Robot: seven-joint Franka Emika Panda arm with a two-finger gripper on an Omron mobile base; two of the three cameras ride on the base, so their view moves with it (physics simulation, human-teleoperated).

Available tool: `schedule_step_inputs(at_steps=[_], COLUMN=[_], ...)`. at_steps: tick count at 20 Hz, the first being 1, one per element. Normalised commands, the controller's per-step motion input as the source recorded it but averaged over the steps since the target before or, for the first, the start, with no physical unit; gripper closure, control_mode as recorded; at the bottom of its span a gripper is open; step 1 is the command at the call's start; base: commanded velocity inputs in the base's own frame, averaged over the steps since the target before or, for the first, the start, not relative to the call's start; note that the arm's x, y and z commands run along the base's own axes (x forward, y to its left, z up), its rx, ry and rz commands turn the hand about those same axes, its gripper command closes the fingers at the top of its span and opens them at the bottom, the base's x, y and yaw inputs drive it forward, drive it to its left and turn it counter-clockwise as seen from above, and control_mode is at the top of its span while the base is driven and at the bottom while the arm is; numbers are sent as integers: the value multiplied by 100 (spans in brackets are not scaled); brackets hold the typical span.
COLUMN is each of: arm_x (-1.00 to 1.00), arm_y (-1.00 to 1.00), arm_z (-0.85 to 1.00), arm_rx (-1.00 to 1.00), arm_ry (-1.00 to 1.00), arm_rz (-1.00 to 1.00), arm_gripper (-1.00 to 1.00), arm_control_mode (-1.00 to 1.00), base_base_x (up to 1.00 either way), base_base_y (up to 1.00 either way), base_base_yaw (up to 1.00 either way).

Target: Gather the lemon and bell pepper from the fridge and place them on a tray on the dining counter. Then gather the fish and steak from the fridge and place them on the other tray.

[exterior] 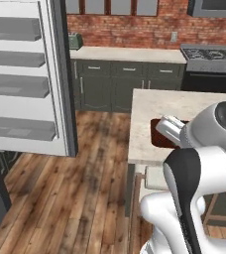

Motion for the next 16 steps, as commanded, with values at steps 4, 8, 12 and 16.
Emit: schedule_step_inputs(at_steps=[4, 8, 12, 16], arm_x=[0, 0, 63, 97], arm_y=[0, 0, -12, -25], arm_z=[0, 0, 0, 0], arm_rx=[0, 0, 6, 9], arm_ry=[0, 0, 1, 9], arm_rz=[0, 0, -18, -14], arm_gripper=[100, 100, 100, 100], arm_control_mode=[100, 100, -100, -100], base_base_x=[55, 57, 16, 0], base_base_y=[-38, -25, -5, 0], base_base_yaw=[-18, -21, -6, 0])
